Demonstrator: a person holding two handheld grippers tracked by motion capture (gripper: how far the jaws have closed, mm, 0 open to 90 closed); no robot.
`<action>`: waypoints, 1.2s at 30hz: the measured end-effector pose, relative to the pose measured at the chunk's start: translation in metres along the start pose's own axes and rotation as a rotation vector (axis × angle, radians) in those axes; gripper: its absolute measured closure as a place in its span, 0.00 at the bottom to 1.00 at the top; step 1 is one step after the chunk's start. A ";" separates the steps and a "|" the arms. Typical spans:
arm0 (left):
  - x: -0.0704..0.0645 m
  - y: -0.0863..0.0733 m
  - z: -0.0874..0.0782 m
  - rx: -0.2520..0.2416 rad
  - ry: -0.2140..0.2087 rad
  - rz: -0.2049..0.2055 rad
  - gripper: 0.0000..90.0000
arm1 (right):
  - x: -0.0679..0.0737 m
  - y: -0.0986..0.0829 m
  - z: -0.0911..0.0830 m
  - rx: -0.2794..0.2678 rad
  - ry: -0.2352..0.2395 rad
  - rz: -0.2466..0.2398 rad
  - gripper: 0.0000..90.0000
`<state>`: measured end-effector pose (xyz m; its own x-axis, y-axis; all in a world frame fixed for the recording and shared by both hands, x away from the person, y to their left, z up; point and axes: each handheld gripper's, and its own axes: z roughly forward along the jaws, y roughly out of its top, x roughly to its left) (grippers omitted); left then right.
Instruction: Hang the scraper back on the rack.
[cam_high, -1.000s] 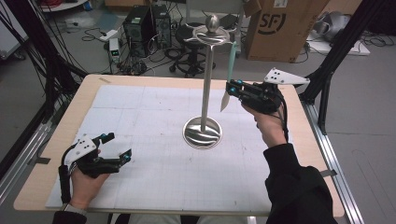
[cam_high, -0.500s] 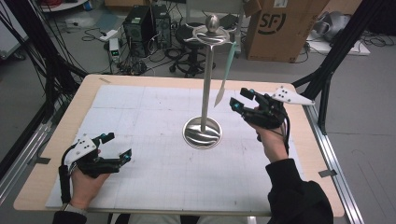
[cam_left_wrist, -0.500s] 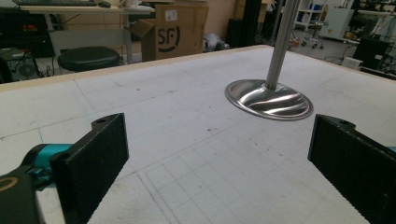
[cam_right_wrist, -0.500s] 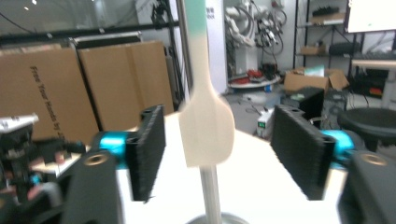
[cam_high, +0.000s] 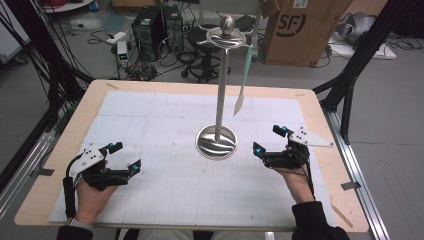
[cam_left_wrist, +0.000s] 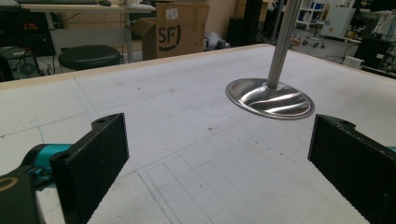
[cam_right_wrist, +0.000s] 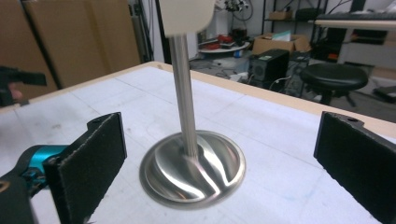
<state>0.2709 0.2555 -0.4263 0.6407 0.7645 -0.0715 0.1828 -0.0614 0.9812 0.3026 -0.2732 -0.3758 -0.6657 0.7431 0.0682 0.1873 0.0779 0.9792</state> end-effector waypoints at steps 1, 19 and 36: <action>0.000 0.000 0.000 0.000 -0.001 -0.001 0.06 | 0.001 -0.004 -0.002 0.003 -0.006 -0.004 0.01; 0.000 0.000 0.001 0.002 -0.003 -0.003 0.06 | -0.010 -0.061 -0.042 0.002 -0.092 0.096 0.01; 0.001 0.000 0.002 -0.004 -0.004 -0.007 0.06 | -0.026 -0.081 -0.075 0.002 -0.118 0.136 0.01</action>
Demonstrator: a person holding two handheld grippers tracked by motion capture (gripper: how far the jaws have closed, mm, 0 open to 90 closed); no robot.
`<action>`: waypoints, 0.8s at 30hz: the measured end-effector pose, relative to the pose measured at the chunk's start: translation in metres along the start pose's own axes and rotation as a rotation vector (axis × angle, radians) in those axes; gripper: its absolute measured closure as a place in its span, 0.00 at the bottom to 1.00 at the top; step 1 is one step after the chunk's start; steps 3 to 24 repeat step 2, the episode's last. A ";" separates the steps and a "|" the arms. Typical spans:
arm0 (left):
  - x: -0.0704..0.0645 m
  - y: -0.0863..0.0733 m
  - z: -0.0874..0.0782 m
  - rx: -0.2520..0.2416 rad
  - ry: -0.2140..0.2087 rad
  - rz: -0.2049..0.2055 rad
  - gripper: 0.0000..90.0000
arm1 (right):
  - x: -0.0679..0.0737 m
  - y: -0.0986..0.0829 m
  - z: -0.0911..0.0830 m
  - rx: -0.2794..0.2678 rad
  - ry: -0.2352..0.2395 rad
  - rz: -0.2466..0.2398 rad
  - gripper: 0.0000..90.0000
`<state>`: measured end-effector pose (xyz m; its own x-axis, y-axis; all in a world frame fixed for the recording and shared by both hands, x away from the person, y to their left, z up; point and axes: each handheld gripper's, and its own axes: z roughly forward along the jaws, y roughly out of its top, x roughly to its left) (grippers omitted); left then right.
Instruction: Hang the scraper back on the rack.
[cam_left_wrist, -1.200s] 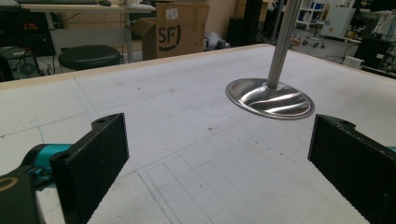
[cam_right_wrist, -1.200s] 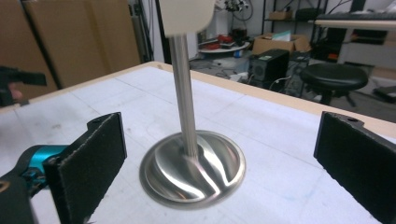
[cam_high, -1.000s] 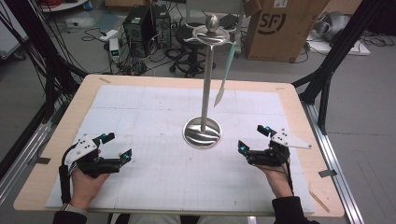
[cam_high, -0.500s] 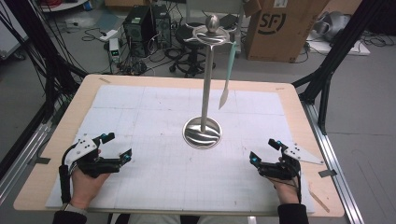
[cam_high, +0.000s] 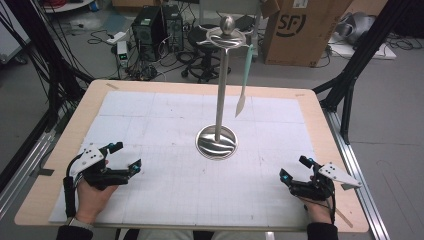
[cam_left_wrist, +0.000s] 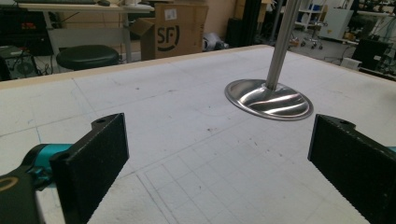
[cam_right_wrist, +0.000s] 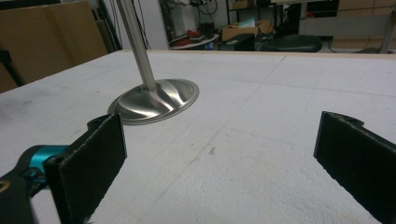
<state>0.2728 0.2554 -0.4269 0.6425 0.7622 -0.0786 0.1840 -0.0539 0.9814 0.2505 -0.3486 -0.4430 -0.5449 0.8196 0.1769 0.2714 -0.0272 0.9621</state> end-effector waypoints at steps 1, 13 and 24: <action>0.000 0.000 0.000 0.000 0.001 0.000 0.06 | 0.000 0.000 0.001 0.004 0.003 -0.002 0.01; 0.000 0.000 0.000 0.000 0.001 0.000 0.06 | 0.000 0.000 0.002 0.006 0.006 -0.004 0.01; 0.000 0.000 0.000 0.000 0.001 0.000 0.06 | 0.000 0.000 0.002 0.006 0.006 -0.004 0.01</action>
